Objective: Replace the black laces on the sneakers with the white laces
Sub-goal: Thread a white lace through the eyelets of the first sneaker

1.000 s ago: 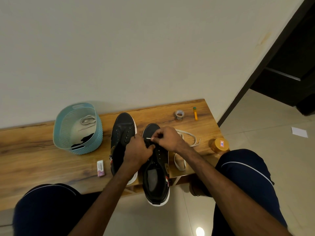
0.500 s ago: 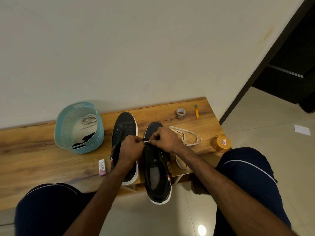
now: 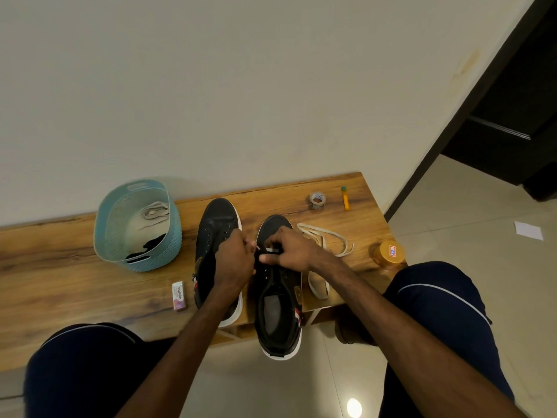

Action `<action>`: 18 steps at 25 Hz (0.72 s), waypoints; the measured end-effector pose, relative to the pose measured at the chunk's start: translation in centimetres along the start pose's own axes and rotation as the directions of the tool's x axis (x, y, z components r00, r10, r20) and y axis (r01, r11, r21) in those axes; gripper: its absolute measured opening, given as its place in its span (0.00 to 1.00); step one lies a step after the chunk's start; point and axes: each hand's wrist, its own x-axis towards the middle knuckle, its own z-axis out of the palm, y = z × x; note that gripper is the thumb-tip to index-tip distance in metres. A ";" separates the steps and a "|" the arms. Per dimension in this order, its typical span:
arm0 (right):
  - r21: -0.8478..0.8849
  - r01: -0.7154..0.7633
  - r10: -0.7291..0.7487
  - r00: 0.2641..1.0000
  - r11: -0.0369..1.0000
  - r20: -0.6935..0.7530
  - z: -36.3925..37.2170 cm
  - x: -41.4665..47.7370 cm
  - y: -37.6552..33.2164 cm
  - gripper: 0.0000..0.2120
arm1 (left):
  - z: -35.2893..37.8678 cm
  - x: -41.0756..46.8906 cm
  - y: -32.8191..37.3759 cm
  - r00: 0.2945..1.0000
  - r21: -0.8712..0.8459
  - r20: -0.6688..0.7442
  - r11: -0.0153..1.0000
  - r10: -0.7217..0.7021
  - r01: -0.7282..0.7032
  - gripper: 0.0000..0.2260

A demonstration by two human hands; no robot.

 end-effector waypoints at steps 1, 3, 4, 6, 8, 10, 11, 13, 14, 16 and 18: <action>-0.050 -0.018 0.018 1.000 0.999 -0.008 -0.1 -0.2 -0.1 0.16 | -0.3 0.2 -0.1 0.998 -0.037 -0.054 0.999 0.023 -0.025 0.03; -0.095 -0.041 0.037 0.998 0.995 -0.043 -0.1 -0.5 -0.4 0.20 | -0.8 0.3 0.0 0.985 -0.220 -0.172 0.975 0.005 -0.043 0.03; -0.102 -0.044 0.039 0.998 0.994 -0.051 -0.1 -0.7 -0.6 0.20 | -1.1 0.4 0.2 0.977 -0.395 -0.206 0.918 -0.063 -0.024 0.03; -0.107 -0.044 0.037 0.997 0.993 -0.065 -0.1 -0.9 -0.6 0.21 | -1.8 0.7 0.9 0.962 -0.781 -0.149 0.624 -0.229 0.028 0.06; -0.111 -0.045 0.037 0.997 0.993 -0.069 0.0 -1.0 -0.5 0.21 | -2.2 0.8 1.2 0.960 -0.838 -0.118 0.544 -0.255 0.042 0.06; -0.116 -0.052 0.044 0.997 0.992 -0.064 0.0 -0.8 -0.5 0.21 | -2.0 0.8 0.8 0.984 -0.406 -0.177 0.913 -0.029 -0.046 0.07; -0.125 -0.054 0.046 0.997 0.991 -0.066 0.0 -0.8 -0.5 0.21 | -1.5 0.5 0.6 0.988 -0.034 -0.092 0.991 0.128 -0.131 0.08; -0.143 -0.060 0.049 0.996 0.988 -0.074 0.0 -0.7 -0.5 0.20 | -0.4 0.1 0.1 0.960 0.507 0.176 0.815 0.220 -0.279 0.11; -0.156 -0.061 0.049 0.996 0.986 -0.076 0.1 -0.7 -0.5 0.21 | 0.0 0.1 -0.1 0.954 0.622 0.231 0.725 0.193 -0.297 0.12; -0.172 -0.061 0.048 0.996 0.983 -0.079 0.0 -0.6 -0.5 0.22 | -0.5 0.3 0.2 0.961 0.564 0.206 0.780 0.184 -0.270 0.09; -0.166 -0.058 0.044 0.995 0.984 -0.087 -0.1 -0.6 -0.4 0.23 | -2.1 0.6 1.0 0.989 0.126 0.086 0.983 0.124 -0.134 0.09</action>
